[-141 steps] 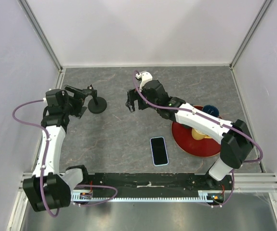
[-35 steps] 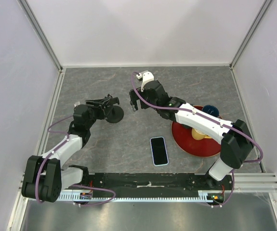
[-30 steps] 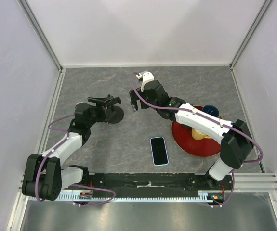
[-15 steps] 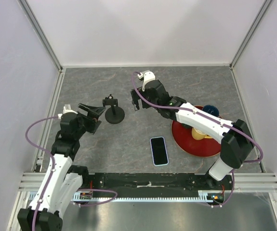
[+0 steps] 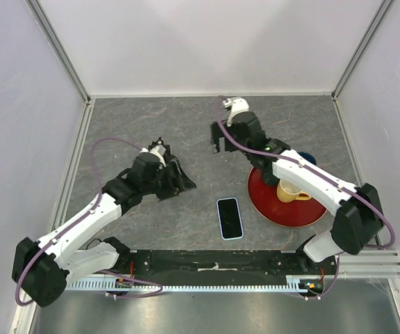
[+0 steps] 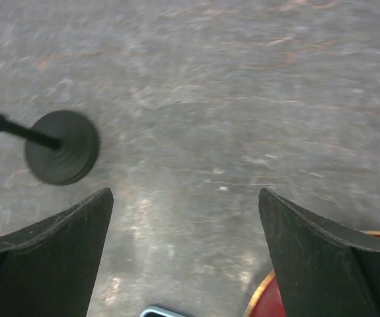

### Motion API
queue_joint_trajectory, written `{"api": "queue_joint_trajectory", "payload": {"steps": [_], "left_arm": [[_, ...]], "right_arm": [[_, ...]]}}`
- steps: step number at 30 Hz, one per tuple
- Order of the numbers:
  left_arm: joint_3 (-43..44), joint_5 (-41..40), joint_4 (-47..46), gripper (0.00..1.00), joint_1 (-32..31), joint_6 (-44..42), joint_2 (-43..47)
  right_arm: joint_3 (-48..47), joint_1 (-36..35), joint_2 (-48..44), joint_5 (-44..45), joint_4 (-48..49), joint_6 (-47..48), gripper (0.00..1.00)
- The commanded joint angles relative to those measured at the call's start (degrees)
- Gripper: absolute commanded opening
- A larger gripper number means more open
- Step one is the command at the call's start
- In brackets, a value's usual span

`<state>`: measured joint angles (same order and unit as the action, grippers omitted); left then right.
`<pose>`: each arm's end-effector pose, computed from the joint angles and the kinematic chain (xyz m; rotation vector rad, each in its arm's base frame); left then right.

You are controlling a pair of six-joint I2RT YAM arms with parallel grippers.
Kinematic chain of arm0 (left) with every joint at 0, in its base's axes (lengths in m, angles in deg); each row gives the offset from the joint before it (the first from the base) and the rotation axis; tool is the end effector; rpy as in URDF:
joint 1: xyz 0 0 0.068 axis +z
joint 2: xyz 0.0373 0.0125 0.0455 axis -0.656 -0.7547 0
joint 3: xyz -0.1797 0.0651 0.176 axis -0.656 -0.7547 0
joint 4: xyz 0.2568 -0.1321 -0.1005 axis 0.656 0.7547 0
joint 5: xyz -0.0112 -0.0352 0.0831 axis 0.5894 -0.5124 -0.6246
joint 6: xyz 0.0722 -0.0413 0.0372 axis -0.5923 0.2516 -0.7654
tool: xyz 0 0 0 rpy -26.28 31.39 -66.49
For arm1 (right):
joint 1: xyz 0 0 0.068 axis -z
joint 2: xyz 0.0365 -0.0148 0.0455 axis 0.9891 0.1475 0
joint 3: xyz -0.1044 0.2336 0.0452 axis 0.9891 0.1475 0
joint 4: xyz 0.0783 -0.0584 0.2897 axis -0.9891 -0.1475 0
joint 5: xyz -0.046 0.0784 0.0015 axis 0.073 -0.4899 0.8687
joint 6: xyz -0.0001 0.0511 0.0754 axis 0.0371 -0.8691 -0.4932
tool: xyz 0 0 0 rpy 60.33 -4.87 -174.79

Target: Place the phone on the phone stand

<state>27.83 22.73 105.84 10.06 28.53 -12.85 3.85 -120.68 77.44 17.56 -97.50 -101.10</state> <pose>0.2500 -0.1685 0.2021 -0.3028 2.4174 -0.9309 0.3541 0.2660 0.2659 -0.3263 2.0478 0.3486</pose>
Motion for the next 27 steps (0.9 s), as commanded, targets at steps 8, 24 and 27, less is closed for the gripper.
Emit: {"api": "queue_joint_trajectory", "payload": {"steps": [8,24,27], "left_arm": [[15.62,-20.66,8.63,0.89,-22.66,2.97,-21.25],[34.29,-20.50,17.36,0.99,-32.25,3.59,-47.99],[34.90,-19.18,17.36,1.00,-32.52,5.18,-49.13]], "right_arm": [[11.95,20.15,-26.91,7.45,-0.10,-1.14,0.98],[13.01,23.69,-31.32,3.42,-0.19,-0.87,0.98],[13.10,23.60,-31.14,3.15,-0.18,-0.87,0.98]]}}
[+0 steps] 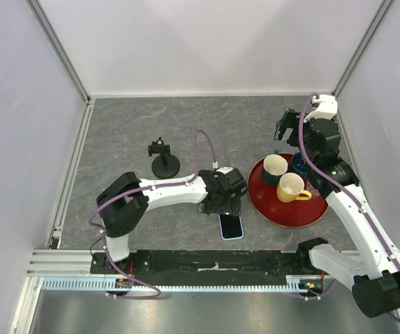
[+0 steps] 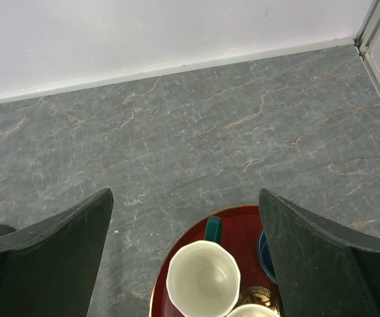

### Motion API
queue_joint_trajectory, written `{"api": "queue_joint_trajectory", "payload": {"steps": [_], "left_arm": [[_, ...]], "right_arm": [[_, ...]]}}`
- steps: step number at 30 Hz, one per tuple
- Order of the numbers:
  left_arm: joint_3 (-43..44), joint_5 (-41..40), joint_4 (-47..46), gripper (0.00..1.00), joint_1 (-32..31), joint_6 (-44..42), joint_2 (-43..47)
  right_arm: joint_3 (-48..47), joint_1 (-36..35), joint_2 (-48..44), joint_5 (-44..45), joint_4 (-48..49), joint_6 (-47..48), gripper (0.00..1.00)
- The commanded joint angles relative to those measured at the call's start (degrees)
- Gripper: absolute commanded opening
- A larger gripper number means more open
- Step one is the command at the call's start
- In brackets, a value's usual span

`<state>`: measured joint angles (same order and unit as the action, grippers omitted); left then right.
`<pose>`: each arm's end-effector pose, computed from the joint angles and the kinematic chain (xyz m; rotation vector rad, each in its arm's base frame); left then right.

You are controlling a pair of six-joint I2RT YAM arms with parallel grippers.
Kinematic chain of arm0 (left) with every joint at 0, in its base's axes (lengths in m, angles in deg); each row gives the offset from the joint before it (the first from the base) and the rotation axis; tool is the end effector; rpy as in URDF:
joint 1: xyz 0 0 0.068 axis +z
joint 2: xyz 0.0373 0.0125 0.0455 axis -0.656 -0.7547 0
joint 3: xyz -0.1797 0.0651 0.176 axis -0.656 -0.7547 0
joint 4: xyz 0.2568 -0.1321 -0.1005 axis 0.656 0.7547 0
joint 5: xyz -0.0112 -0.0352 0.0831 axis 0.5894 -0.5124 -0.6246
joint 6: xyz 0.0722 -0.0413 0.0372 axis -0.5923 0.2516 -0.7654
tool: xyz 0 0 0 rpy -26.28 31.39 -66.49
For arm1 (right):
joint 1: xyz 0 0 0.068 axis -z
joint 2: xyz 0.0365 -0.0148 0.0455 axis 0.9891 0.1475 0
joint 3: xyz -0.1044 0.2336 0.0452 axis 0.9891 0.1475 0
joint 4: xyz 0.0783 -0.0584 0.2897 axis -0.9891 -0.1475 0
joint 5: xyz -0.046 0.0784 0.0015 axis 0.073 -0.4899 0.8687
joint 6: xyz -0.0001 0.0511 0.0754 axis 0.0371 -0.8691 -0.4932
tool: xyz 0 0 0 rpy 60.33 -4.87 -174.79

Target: Place the phone on the phone stand

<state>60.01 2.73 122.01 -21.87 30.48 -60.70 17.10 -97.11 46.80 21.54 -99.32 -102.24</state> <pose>0.2002 -0.3636 0.1047 0.2202 2.8187 -0.2770 0.3176 0.0649 0.3553 0.1912 1.7783 0.1263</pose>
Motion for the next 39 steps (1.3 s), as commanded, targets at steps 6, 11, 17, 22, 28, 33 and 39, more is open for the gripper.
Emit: {"api": "queue_joint_trajectory", "payload": {"steps": [6,11,17,22,28,33,39], "left_arm": [[4.48,1.00,1.10,1.00,-1.64,4.29,-3.58],[6.24,2.75,0.74,1.00,-1.90,3.59,-6.38],[6.86,3.90,-0.57,1.00,-2.08,3.85,-8.15],[7.47,2.58,0.66,1.00,-2.08,5.95,-9.90],[9.05,-0.49,6.01,1.00,-2.08,11.40,-12.10],[10.11,-1.37,8.83,0.97,-2.17,13.77,-13.86],[12.92,-5.49,13.92,0.96,-2.78,15.09,-17.20]], "right_arm": [[-0.23,0.04,-0.15,-1.27,1.72,0.26,0.98],[-0.14,0.13,-0.41,-1.53,1.72,0.26,0.98],[-0.14,0.04,-0.32,-1.53,1.72,0.26,0.98],[-0.14,0.04,-0.15,-1.70,1.80,0.35,0.98],[-0.23,0.13,0.29,-2.32,1.80,0.35,0.98],[-0.23,0.21,0.64,-2.32,1.80,0.44,0.98],[-0.32,0.13,0.91,-2.50,1.72,0.35,0.98]]}}
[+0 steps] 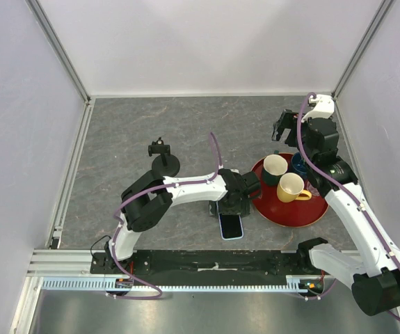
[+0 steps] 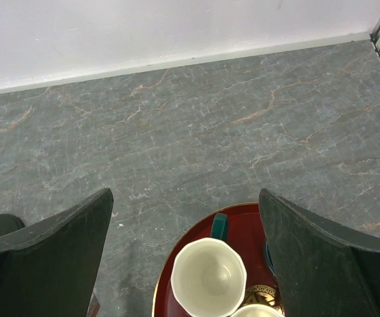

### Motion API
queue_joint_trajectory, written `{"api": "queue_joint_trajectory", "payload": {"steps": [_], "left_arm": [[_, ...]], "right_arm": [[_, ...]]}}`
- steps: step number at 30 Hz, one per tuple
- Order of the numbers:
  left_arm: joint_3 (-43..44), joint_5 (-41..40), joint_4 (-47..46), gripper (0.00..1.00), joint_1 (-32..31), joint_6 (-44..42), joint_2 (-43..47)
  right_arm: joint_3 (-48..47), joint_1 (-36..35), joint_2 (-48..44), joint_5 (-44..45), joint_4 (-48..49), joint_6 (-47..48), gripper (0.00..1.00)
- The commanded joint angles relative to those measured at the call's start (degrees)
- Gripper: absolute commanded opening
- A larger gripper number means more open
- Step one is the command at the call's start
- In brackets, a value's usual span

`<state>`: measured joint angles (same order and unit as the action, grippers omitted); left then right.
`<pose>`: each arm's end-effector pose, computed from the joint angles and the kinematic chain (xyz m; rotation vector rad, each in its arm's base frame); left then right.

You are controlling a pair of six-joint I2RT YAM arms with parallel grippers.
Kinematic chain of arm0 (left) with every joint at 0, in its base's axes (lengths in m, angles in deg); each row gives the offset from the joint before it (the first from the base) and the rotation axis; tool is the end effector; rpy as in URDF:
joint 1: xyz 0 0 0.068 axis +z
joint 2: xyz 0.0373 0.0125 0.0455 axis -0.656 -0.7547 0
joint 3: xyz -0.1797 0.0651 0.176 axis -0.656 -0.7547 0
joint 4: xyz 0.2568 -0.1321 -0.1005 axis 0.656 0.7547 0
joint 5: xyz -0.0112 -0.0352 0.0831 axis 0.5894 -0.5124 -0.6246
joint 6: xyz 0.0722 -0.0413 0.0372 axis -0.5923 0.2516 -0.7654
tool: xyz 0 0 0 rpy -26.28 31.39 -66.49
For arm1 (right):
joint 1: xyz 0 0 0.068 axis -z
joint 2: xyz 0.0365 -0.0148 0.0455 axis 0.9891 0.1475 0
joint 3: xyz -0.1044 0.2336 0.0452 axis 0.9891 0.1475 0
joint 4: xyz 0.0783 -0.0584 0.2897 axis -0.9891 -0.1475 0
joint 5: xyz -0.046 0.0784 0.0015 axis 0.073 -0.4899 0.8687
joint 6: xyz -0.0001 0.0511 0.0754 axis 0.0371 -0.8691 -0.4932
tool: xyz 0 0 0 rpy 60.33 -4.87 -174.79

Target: Place the phone on the phone stand

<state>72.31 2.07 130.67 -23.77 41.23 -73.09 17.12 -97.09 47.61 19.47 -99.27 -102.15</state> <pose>0.2005 -0.3943 0.0787 0.0180 2.9166 -0.1221 0.3209 0.0686 0.3508 0.1633 1.7974 0.1530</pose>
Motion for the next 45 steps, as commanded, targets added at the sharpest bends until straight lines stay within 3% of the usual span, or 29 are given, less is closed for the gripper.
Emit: {"api": "queue_joint_trajectory", "payload": {"steps": [1,18,21,27,30,33,45], "left_arm": [[0.53,-5.11,5.45,0.96,-0.88,4.61,-5.16],[-0.70,-5.03,4.58,0.84,-1.41,5.40,-9.73],[-2.01,-4.59,2.82,0.75,-1.41,5.66,-9.03],[-2.81,-6.16,2.38,0.52,-1.41,4.35,-7.19],[-3.69,-7.39,2.38,0.35,-1.41,4.00,-5.17],[-3.78,-7.84,2.20,0.02,-1.32,2.33,-3.41],[-8.16,-14.51,1.67,0.02,-0.88,-2.68,10.65]], "right_arm": [[-0.34,0.02,0.10,-0.51,1.67,0.35,0.98],[-0.43,0.02,0.80,-0.42,1.76,0.35,0.98],[-0.43,0.10,1.24,-0.51,1.67,0.35,0.98],[-0.60,0.10,1.77,-0.59,1.67,0.18,0.98],[-0.60,0.10,1.94,-0.51,1.67,0.09,0.98],[-0.60,0.10,2.03,-0.33,1.67,0.09,0.98],[-0.87,0.10,3.79,-0.42,1.41,0.17,0.98]]}}
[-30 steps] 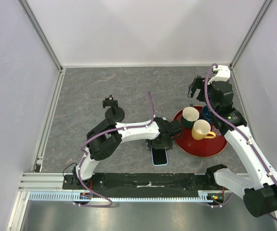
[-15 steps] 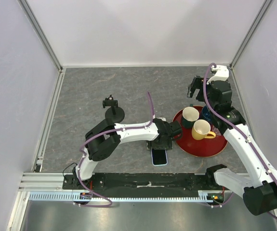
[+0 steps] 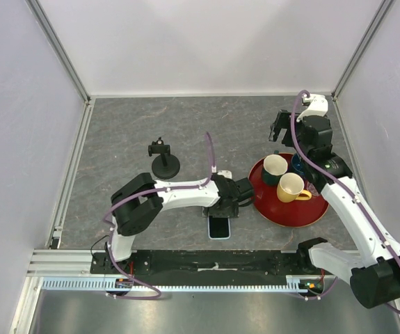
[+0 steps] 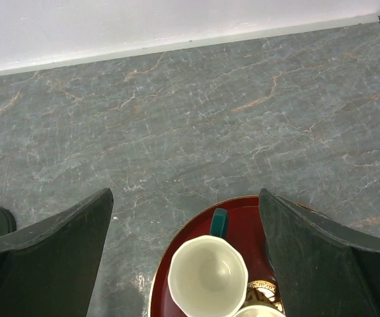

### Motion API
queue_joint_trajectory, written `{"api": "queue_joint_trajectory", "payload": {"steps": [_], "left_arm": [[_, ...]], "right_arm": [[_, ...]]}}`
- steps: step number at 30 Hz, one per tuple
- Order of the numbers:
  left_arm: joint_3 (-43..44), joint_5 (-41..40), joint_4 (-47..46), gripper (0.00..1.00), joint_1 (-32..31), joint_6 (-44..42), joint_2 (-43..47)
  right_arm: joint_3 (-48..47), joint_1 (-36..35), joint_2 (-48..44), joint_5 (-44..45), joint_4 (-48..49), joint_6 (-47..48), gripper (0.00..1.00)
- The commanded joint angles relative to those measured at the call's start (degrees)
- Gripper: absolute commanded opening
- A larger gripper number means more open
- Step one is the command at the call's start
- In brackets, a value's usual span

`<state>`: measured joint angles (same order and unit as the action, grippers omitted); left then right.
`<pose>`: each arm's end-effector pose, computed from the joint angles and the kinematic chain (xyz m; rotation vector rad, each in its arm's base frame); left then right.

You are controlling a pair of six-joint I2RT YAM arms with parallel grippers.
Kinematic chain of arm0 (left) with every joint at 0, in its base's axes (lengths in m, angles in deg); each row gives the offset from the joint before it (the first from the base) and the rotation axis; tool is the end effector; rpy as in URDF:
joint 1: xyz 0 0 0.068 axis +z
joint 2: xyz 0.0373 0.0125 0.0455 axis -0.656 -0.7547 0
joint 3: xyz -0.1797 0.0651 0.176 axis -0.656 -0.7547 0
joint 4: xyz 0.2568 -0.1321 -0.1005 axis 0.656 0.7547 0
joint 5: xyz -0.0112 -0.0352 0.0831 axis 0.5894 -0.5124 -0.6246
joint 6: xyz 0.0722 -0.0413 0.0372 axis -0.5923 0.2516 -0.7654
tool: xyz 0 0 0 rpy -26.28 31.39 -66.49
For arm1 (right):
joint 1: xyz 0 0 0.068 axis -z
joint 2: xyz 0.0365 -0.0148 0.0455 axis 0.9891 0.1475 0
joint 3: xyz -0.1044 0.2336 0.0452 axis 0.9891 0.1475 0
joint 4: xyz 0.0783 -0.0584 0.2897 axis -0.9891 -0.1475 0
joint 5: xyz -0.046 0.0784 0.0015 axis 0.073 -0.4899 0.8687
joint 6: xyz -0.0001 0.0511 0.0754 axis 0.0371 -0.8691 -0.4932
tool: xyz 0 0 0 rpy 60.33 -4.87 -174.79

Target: Place the phone on the phone stand

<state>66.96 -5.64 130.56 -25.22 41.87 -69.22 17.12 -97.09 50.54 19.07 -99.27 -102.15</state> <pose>0.1913 -0.3747 0.0808 0.0257 2.8091 -0.0118 0.3322 0.0723 0.3347 0.1537 1.8482 0.1440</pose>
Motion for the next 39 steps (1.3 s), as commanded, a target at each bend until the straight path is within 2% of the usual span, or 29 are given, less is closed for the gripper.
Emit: {"api": "queue_joint_trajectory", "payload": {"steps": [1,7,11,14,18,19,22,27,34,39], "left_arm": [[-3.51,-7.24,1.43,0.02,0.56,-3.67,8.18],[-12.56,-11.28,-5.07,0.02,0.56,-5.43,24.70],[-18.62,-14.61,-9.02,0.02,1.00,-7.27,35.86],[-22.31,-16.37,-13.06,0.02,1.44,-10.77,44.04],[-25.40,-19.54,-15.71,0.02,2.32,-14.83,52.04],[-26.10,-20.07,-15.71,0.02,2.75,-16.05,54.23],[-27.07,-21.57,-15.97,0.02,3.55,-17.82,57.84],[-27.69,-23.59,-16.85,0.02,3.81,-19.84,61.89],[-29.71,-23.94,-18.96,0.02,3.81,-21.69,65.59],[-29.97,-24.12,-19.31,0.02,3.81,-22.39,66.64]], "right_arm": [[-0.87,0.10,1.56,-0.11,1.41,0.17,0.98],[-2.18,0.10,6.65,-2.30,0.53,0.35,0.98],[-4.37,0.10,11.48,-7.84,-0.61,0.53,0.98],[-6.48,0.02,15.35,-13.63,-1.58,-0.09,0.98],[-7.37,-0.60,18.00,-26.80,-0.18,-1.14,0.98],[-7.29,-0.95,18.00,-33.62,2.09,-1.40,0.98],[-6.67,-4.98,17.74,-43.49,6.14,-0.62,0.98],[-10.79,-16.31,20.36,-45.90,4.92,3.69,0.98],[-13.26,-20.99,23.10,-45.02,10.09,-3.33,0.97],[-13.96,-23.71,24.41,-47.48,13.36,-6.85,0.88]]}}
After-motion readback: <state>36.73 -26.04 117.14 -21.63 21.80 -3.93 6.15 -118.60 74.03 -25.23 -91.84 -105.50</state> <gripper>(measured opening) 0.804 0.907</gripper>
